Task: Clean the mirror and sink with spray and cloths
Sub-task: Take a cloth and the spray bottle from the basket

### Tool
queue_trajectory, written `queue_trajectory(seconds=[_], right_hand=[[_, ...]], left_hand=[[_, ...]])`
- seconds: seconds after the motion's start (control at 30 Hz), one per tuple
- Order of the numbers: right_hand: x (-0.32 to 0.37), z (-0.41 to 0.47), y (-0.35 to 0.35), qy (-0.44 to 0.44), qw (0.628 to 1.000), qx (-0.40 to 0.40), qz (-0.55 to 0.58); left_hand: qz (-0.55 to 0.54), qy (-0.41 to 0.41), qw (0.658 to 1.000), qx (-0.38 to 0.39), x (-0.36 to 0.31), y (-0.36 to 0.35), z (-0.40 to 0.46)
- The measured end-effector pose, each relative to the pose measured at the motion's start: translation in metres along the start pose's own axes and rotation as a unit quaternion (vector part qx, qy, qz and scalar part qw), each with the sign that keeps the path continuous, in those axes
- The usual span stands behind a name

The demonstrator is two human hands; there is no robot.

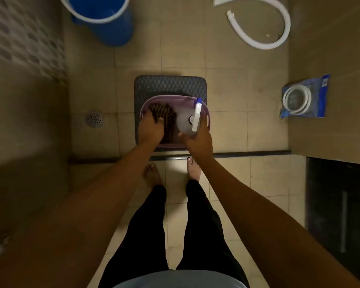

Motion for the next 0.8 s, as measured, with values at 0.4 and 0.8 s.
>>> queue_trajectory(seconds=[0.4,0.8], right_hand=[[-0.016,0.029,-0.009,-0.126,0.992,-0.019,0.009],[-0.006,0.026,-0.004,-0.084,0.992,-0.085,0.028]], left_hand=[[0.063,0.063,0.996,-0.022,0.01,-0.02,0.026],[0.022,0.016,0.999,-0.041,0.006,-0.02,0.022]])
Point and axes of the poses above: each hand's wrist, its own z-axis towards the middle knuckle, its own y-axis out of the back of the hand, x = y × z, the point moved 7 cm from there along z, towards the middle knuckle, and after that the axes turned 3 degrees about -y, right-handed, at the moved point
